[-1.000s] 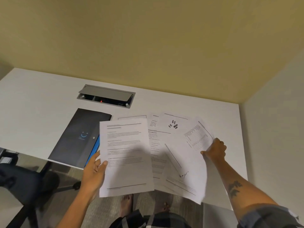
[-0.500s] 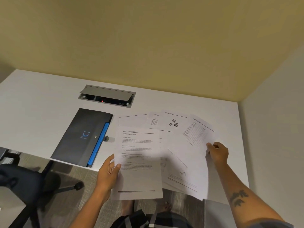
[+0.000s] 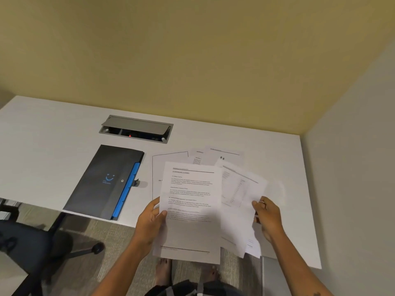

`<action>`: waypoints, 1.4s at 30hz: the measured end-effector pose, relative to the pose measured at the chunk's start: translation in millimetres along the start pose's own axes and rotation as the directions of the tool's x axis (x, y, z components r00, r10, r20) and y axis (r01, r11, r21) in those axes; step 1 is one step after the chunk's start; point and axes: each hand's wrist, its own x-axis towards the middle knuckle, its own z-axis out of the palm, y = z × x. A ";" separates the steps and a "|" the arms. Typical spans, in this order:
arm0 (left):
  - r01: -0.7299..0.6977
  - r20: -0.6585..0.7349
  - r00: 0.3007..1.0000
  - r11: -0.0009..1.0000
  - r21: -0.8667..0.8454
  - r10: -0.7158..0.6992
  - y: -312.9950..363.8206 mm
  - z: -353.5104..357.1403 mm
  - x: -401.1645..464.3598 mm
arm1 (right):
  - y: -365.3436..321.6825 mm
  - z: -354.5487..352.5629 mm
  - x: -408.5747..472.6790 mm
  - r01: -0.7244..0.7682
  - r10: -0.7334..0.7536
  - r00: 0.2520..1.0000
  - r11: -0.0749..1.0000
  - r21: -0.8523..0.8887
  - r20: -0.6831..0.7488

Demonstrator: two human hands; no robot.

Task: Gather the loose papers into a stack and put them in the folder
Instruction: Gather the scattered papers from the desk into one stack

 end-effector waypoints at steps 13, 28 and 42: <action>0.014 0.079 0.996 0.967 0.255 -0.035 -24.0 2.4 19.8 | 4.3 51.2 -43.1 -0.044 0.047 0.982 0.999 -0.022 0.181; 0.239 0.303 0.915 0.963 0.123 -0.265 -17.5 -49.9 86.3 | -24.4 130.0 -69.8 -0.110 0.101 0.975 0.993 0.034 0.198; 0.086 0.079 0.991 0.975 0.207 -0.105 -32.8 -62.6 118.4 | 23.2 110.2 -54.2 -0.480 0.201 0.799 0.781 -0.400 -0.567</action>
